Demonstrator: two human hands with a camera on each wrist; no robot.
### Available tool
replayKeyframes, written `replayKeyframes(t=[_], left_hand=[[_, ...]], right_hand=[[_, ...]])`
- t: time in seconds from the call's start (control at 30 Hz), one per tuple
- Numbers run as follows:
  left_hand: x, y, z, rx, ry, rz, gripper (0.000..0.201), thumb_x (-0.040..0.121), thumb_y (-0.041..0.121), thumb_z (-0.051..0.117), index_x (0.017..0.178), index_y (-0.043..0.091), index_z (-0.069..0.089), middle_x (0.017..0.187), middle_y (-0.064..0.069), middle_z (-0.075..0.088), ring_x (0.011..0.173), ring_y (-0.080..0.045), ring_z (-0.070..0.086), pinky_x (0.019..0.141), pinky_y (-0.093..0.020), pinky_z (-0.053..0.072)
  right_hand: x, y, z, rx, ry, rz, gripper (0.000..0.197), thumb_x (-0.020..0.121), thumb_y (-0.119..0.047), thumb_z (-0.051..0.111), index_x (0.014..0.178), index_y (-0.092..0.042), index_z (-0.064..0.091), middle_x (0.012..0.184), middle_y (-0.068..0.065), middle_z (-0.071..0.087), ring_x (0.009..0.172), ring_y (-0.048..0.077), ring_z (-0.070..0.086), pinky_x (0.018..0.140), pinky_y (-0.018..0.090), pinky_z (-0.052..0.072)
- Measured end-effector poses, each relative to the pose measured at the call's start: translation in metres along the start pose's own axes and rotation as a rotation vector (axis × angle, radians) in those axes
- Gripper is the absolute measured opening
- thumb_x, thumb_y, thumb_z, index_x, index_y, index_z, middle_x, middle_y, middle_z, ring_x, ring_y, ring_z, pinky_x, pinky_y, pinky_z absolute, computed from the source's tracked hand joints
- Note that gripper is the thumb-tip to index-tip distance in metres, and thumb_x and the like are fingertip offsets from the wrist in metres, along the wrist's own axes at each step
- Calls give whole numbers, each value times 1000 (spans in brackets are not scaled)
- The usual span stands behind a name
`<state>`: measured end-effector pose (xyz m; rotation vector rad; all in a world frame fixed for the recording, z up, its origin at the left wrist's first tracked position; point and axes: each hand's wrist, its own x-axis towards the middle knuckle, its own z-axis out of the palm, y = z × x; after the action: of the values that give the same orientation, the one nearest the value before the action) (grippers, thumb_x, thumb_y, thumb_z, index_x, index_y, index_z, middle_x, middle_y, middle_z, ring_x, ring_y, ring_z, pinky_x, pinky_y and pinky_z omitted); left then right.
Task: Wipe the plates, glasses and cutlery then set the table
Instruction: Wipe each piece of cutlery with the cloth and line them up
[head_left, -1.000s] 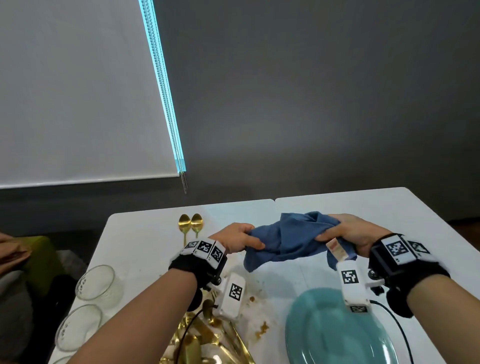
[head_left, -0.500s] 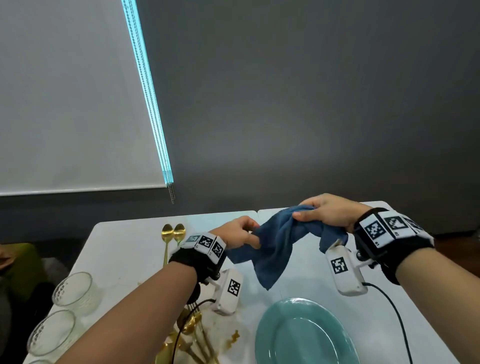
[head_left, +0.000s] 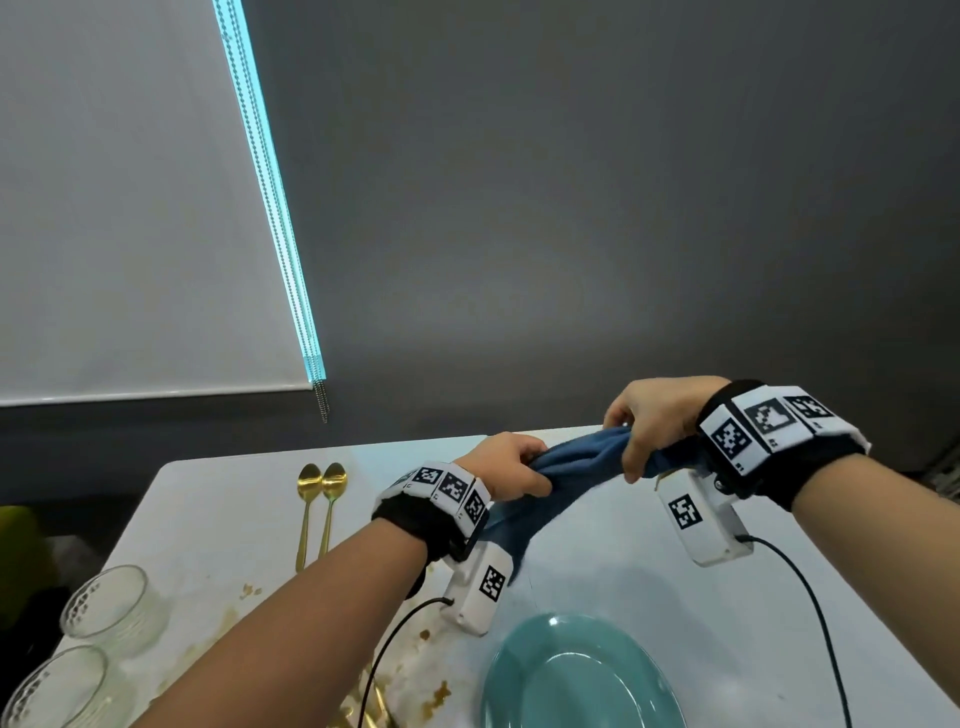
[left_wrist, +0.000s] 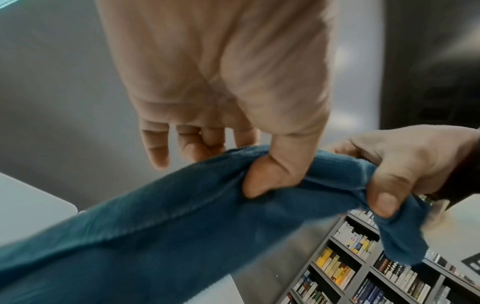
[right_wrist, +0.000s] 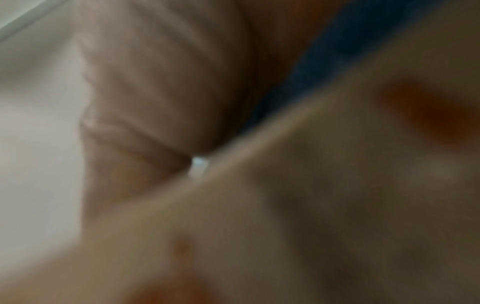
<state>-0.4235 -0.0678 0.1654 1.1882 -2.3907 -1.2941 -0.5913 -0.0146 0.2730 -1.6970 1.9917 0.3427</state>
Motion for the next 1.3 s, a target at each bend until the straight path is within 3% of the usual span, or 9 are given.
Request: replayKeyframes(t=[0.3, 0.4, 0.53, 0.6, 0.67, 0.77, 0.93, 1.13, 1.3], left_hand=[[5, -11, -12, -83, 44, -74, 14, 82, 13, 57, 83, 24, 66, 82, 4, 61, 79, -10, 54, 77, -21, 44], [5, -17, -17, -134, 27, -105, 10, 78, 17, 58, 74, 25, 63, 77, 6, 59, 78, -11, 52, 76, -23, 42], [-4, -9, -17, -243, -43, -91, 4, 60, 23, 50, 61, 20, 49, 67, 5, 44, 66, -9, 39, 60, -21, 31], [-4, -6, -11, -431, -53, -61, 21, 55, 18, 45, 75, 13, 51, 80, -3, 47, 75, -14, 40, 61, -20, 33], [-3, -4, -8, -624, -43, -47, 40, 57, 14, 43, 95, 10, 53, 93, -11, 48, 86, -20, 41, 66, -22, 34], [-3, -4, -8, -743, 17, -61, 24, 71, 6, 43, 90, 15, 54, 82, -3, 52, 73, -13, 46, 61, -19, 34], [1, -13, -2, -829, 29, -101, 27, 84, -9, 33, 85, 12, 50, 76, -9, 50, 69, -18, 51, 66, -28, 41], [0, -39, 9, -802, 46, -135, 23, 76, 15, 61, 98, 10, 54, 91, -12, 52, 86, -23, 48, 74, -29, 39], [-3, -65, 10, -743, 177, -172, 18, 93, 11, 55, 107, 3, 64, 92, -6, 65, 86, -17, 60, 86, -28, 50]], right_hand=[[1, 13, -8, 51, 11, 182, 18, 69, -13, 71, 86, -5, 70, 60, 3, 67, 52, 15, 61, 47, 19, 48], [6, 23, -14, 139, 43, 117, 22, 66, -22, 76, 82, -9, 70, 67, 4, 69, 55, 15, 64, 58, 26, 51], [17, 32, -7, 871, 91, -67, 12, 77, -15, 69, 85, -7, 68, 89, 14, 62, 68, 22, 59, 63, 30, 50], [23, 32, 0, 1443, 87, -166, 22, 83, -33, 59, 81, -15, 72, 101, 13, 61, 75, 22, 63, 79, 39, 51], [33, 28, 11, 1713, 101, -187, 47, 89, -50, 45, 108, -13, 68, 107, 15, 63, 82, 25, 68, 84, 47, 52], [46, 13, 43, 1649, 180, 105, 83, 90, -64, 36, 144, -1, 26, 108, 23, 57, 81, 31, 63, 72, 42, 51], [53, -14, 98, 1627, -313, 155, 82, 86, -71, 34, 114, 1, 63, 101, 19, 71, 87, 29, 68, 75, 36, 52], [57, -21, 119, 1645, -262, 111, 52, 88, -52, 51, 101, -5, 71, 100, 14, 71, 82, 26, 70, 77, 35, 52], [71, -12, 125, 1576, 112, 33, 17, 88, -7, 59, 104, -8, 62, 102, 8, 64, 90, 19, 59, 90, 35, 45]])
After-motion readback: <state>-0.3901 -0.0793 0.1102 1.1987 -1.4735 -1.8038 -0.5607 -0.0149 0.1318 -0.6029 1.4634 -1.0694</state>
